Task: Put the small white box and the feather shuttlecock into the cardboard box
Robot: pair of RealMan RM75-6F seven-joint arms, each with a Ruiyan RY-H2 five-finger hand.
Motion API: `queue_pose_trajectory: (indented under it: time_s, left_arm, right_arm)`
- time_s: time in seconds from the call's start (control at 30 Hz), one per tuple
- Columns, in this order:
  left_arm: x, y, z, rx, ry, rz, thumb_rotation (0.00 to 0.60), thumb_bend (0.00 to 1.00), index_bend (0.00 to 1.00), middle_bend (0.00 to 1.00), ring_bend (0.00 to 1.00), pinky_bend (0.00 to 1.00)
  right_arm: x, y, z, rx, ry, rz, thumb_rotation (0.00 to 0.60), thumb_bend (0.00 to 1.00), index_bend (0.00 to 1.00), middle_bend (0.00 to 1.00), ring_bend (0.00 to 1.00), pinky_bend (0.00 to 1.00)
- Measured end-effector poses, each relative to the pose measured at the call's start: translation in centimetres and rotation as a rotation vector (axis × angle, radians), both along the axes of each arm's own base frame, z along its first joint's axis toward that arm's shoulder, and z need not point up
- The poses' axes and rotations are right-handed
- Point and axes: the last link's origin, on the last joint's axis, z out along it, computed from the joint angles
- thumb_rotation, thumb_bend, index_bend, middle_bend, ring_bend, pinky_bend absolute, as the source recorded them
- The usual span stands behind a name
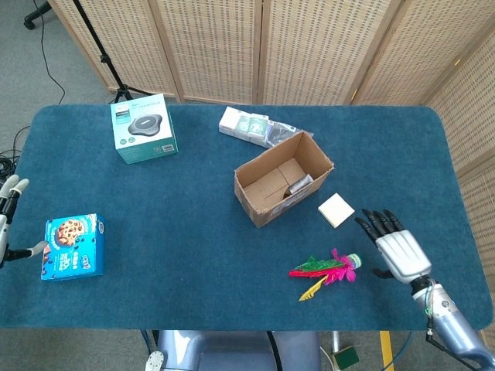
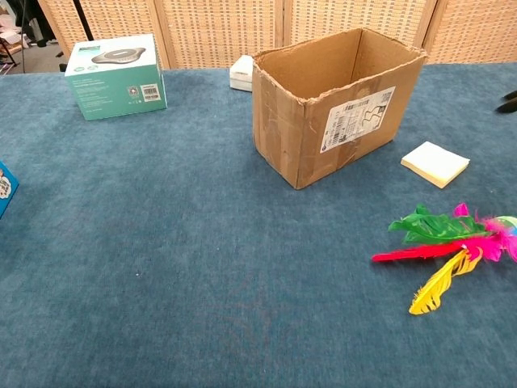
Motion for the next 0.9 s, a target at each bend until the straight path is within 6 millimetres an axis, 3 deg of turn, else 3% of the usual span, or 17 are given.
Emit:
queue_pose_trajectory:
  time_s: [0.13, 0.33, 0.63, 0.73, 0.9]
  left_arm:
    - [0.1, -0.7, 0.0, -0.01, 0.007, 0.002, 0.6, 0.0, 0.0, 0.0, 0.0, 0.0]
    - [-0.1, -0.6, 0.0, -0.012, 0.007, 0.008, 0.6, 0.0, 0.0, 0.0, 0.0, 0.0]
    - [-0.1, -0.1, -0.4, -0.025, 0.012, 0.008, 0.6, 0.0, 0.0, 0.0, 0.0, 0.0]
    - [0.0, 0.0, -0.6, -0.027, 0.016, 0.005, 0.6, 0.0, 0.0, 0.0, 0.0, 0.0]
    - [0.0, 0.3, -0.6, -0.022, 0.011, 0.002, 0.6, 0.0, 0.0, 0.0, 0.0, 0.0]
  right_arm:
    - [1.6, -0.6, -1.7, 0.118, 0.069, 0.047, 0.6, 0.0, 0.02, 0.0, 0.0, 0.0]
    - [3.7, -0.1, -2.5, 0.2, 0.112, 0.068, 0.6, 0.0, 0.02, 0.0, 0.0, 0.0]
    - [1.7, 0.1, -3.8, 0.229, 0.184, 0.034, 0.6, 0.0, 0.05, 0.01, 0.0, 0.0]
    - [1.0, -0.1, -4.5, 0.222, 0.193, 0.042, 0.6, 0.0, 0.1, 0.06, 0.0, 0.03]
    - [0.1, -0.3, -5.7, 0.214, 0.178, 0.06, 0.6, 0.0, 0.2, 0.21, 0.13, 0.17]
